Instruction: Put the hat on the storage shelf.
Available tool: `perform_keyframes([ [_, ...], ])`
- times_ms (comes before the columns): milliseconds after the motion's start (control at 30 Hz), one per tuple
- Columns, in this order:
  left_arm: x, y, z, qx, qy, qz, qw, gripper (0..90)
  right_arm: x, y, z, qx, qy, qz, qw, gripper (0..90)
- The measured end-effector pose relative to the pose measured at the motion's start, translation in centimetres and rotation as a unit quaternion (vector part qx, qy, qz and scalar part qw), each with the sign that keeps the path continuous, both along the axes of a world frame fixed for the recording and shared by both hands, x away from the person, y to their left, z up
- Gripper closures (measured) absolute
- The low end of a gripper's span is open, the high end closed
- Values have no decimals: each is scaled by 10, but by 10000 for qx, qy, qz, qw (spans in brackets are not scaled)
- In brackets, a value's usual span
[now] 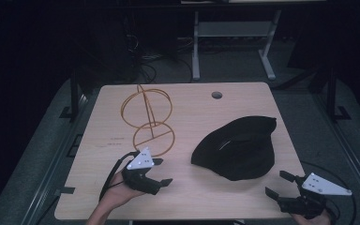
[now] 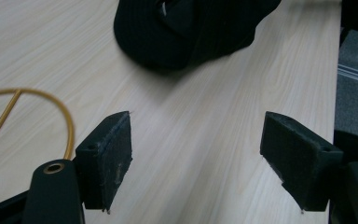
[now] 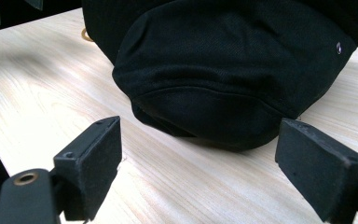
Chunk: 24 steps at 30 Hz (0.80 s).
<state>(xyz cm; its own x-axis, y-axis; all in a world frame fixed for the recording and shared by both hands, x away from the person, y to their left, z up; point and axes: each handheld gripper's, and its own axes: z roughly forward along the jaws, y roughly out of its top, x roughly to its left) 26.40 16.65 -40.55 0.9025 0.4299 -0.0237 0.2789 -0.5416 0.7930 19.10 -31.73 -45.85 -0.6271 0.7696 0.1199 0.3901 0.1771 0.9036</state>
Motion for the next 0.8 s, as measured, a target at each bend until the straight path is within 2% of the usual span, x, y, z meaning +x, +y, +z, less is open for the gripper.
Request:
perform_keyframes([
  [533, 15, -44, 13, 126, -59, -380, 9992, 243, 0, -1, 1, 74, -41, 18, 10000, 141],
  [567, 18, -53, 14, 170, -82, -443, 9988, 244, 0, -1, 0, 74, -41, 20, 10000, 142],
  [800, 25, -75, 18, 162, -125, -590, 9980, 249, -1, -3, 1, 78, -46, 4, 10000, 142],
])
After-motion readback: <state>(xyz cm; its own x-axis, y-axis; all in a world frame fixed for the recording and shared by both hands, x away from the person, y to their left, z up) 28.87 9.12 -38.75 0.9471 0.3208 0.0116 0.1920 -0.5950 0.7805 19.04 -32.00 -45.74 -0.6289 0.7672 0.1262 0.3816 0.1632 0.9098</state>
